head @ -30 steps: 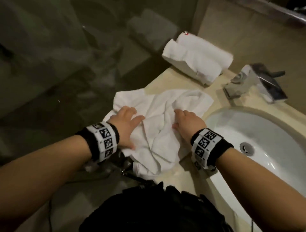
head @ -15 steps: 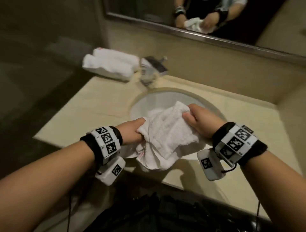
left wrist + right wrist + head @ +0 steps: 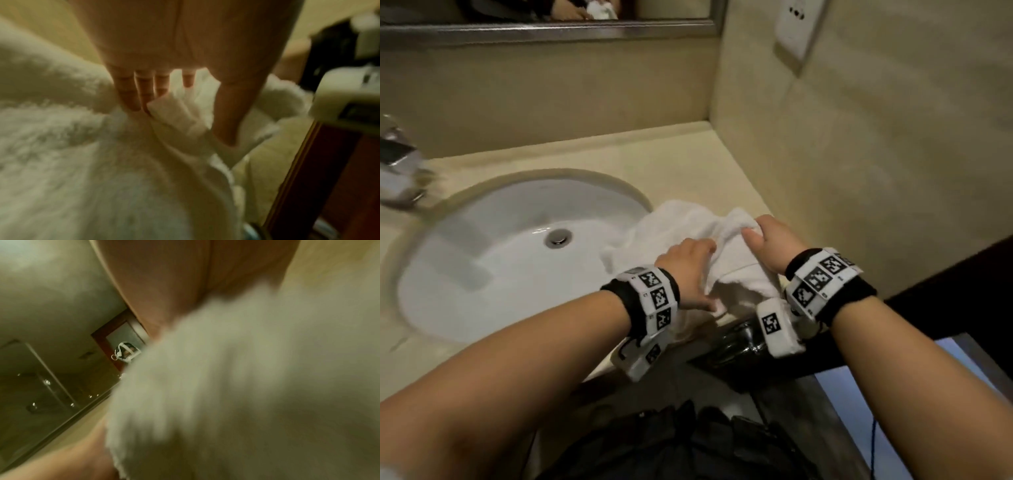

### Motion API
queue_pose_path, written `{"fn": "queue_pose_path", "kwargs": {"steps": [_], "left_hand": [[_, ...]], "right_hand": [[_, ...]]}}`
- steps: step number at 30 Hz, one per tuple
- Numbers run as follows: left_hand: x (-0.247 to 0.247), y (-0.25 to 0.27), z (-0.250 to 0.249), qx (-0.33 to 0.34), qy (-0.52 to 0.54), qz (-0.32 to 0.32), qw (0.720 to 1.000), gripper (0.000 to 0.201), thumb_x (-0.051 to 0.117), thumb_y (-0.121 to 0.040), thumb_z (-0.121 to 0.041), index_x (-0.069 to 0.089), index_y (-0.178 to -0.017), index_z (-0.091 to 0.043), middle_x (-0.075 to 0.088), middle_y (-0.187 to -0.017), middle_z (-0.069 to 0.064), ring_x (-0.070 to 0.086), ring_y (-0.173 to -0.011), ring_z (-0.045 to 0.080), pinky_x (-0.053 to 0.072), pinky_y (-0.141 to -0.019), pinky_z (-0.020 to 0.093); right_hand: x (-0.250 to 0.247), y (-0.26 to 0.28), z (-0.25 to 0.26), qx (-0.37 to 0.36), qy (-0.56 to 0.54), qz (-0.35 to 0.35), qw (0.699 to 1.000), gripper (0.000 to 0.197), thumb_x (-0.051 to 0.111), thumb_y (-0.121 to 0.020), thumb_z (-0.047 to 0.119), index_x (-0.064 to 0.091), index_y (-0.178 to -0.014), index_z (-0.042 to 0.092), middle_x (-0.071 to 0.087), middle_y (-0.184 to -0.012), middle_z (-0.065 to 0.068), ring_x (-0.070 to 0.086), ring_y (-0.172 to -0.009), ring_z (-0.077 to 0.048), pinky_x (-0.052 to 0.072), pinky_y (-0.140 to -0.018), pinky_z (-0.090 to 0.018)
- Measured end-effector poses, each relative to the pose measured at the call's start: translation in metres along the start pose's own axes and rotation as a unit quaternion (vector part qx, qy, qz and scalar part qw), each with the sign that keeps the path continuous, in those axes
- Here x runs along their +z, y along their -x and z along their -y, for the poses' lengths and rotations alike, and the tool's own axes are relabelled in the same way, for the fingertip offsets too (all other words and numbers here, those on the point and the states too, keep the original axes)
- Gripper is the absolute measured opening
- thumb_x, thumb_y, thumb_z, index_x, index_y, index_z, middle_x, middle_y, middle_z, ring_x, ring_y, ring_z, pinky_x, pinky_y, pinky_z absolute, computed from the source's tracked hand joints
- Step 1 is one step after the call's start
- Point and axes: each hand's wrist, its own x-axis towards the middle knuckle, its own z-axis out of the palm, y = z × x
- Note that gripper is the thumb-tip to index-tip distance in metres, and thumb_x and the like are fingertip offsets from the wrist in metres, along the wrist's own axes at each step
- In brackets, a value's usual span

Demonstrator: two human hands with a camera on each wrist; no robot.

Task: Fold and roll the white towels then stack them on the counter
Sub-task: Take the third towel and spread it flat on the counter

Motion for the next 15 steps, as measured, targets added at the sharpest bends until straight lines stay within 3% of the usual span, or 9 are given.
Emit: {"fn": "queue_pose_path", "kwargs": {"steps": [3, 5, 8, 10, 11, 13, 15], "left_hand": [[0.003, -0.017, -0.002, -0.006, 0.035, -0.034, 0.999, 0.049, 0.056, -0.081, -0.020, 0.035, -0.126, -0.020, 0.057, -0.113, 0.013, 0.055, -0.101, 0.033, 0.039, -0.076, 0.031], [-0.008, -0.019, 0.003, 0.014, 0.095, -0.032, 0.995, 0.036, 0.051, -0.088, -0.017, 0.042, -0.123, -0.018, 0.059, -0.105, 0.010, 0.056, -0.097, 0.028, 0.035, -0.074, 0.026], [-0.041, -0.012, 0.007, 0.038, 0.190, -0.069, 0.979, 0.026, 0.049, -0.093, -0.023, 0.052, -0.118, -0.016, 0.059, -0.109, 0.004, 0.053, -0.092, 0.015, 0.039, -0.077, 0.021], [-0.071, -0.005, 0.002, 0.063, 0.257, -0.086, 0.960, 0.018, 0.048, -0.094, -0.024, 0.054, -0.109, -0.018, 0.059, -0.099, 0.003, 0.056, -0.084, 0.014, 0.048, -0.069, 0.019], [-0.086, -0.001, -0.001, 0.080, 0.279, -0.090, 0.953, 0.014, 0.049, -0.093, -0.022, 0.055, -0.105, -0.018, 0.058, -0.095, 0.002, 0.056, -0.081, 0.012, 0.050, -0.064, 0.016], [-0.114, 0.007, -0.005, 0.098, 0.300, -0.110, 0.942, 0.010, 0.054, -0.091, -0.019, 0.056, -0.100, -0.017, 0.059, -0.090, 0.001, 0.057, -0.075, 0.007, 0.051, -0.060, 0.014], [-0.137, 0.019, -0.001, 0.080, 0.317, -0.143, 0.934, 0.018, 0.064, -0.084, -0.017, 0.054, -0.099, -0.018, 0.059, -0.087, -0.001, 0.059, -0.074, 0.004, 0.053, -0.064, 0.018]], "right_hand": [[-0.008, 0.003, -0.013, 0.010, -0.037, -0.012, 0.999, 0.038, 0.041, -0.094, 0.034, 0.048, -0.120, 0.007, 0.060, -0.114, -0.014, 0.055, -0.098, -0.027, 0.036, -0.078, -0.026], [-0.014, 0.008, -0.024, 0.001, -0.061, -0.022, 0.998, 0.036, 0.046, -0.092, 0.035, 0.049, -0.118, 0.010, 0.060, -0.107, -0.010, 0.053, -0.089, -0.019, 0.042, -0.083, -0.029], [-0.014, 0.021, -0.023, -0.072, 0.002, 0.001, 0.997, 0.063, 0.060, -0.077, 0.053, 0.038, -0.129, 0.024, 0.048, -0.123, -0.005, 0.049, -0.107, -0.017, 0.041, -0.095, -0.034], [-0.007, 0.022, -0.006, -0.141, 0.033, -0.011, 0.989, 0.071, 0.066, -0.070, 0.053, 0.038, -0.130, 0.026, 0.047, -0.127, -0.005, 0.046, -0.115, -0.021, 0.039, -0.098, -0.040], [-0.006, 0.019, 0.008, -0.170, 0.022, -0.028, 0.985, 0.061, 0.066, -0.074, 0.044, 0.043, -0.126, 0.023, 0.051, -0.123, -0.007, 0.049, -0.113, -0.024, 0.040, -0.094, -0.038], [-0.010, 0.008, 0.032, -0.198, -0.024, -0.077, 0.977, 0.029, 0.052, -0.084, 0.023, 0.055, -0.110, 0.012, 0.061, -0.109, -0.014, 0.055, -0.102, -0.031, 0.036, -0.073, -0.030], [-0.028, 0.000, 0.051, -0.204, -0.078, -0.124, 0.968, 0.031, 0.039, -0.082, 0.018, 0.059, -0.102, 0.005, 0.063, -0.104, -0.020, 0.057, -0.095, -0.033, 0.024, -0.062, -0.026]]}}
